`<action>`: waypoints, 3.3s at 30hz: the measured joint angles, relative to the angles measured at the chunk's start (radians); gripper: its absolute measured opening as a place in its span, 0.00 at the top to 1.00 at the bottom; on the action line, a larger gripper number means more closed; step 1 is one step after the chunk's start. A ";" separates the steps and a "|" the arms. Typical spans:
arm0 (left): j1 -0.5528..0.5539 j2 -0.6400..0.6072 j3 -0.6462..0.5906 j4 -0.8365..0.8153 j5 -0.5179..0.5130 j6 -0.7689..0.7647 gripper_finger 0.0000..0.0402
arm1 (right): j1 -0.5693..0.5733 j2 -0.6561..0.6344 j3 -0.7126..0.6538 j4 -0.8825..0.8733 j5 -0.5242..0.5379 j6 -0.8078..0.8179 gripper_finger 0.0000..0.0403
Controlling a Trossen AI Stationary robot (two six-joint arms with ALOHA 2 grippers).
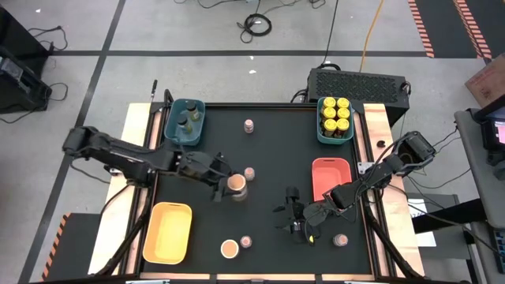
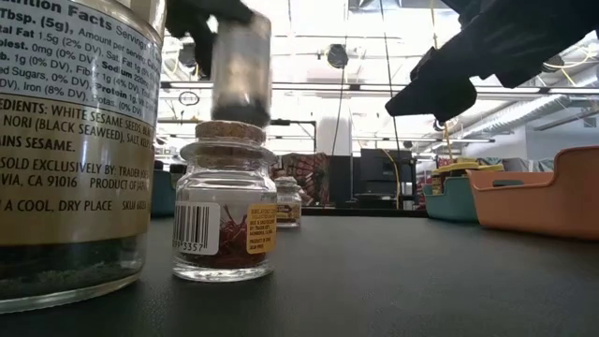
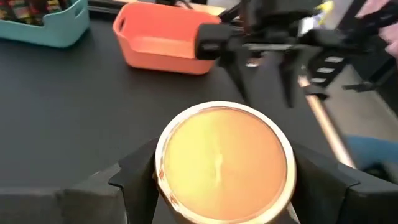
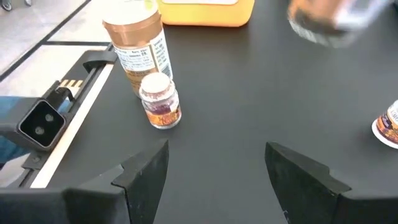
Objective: Sort spices by type
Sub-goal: Put the gold spice bottle into the yellow bin
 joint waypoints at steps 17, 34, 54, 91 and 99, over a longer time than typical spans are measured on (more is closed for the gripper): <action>-0.118 -0.214 0.002 -0.361 0.002 -0.187 0.31 | 0.000 0.000 0.000 0.054 0.001 0.007 0.35; -0.335 -0.350 0.002 -0.524 -0.041 -0.293 0.31 | 0.000 0.000 0.000 0.186 0.003 0.009 0.35; -0.606 -0.430 -0.110 -0.711 -0.203 -0.379 0.31 | 0.000 0.000 0.000 0.329 0.161 0.165 0.35; -0.721 -0.429 -0.309 -0.604 -0.336 -0.607 0.21 | -0.027 0.000 0.000 0.352 0.158 0.142 0.35; -0.721 -0.429 -0.309 -0.601 -0.337 -0.596 0.20 | -0.027 0.000 0.000 0.352 0.157 0.142 0.35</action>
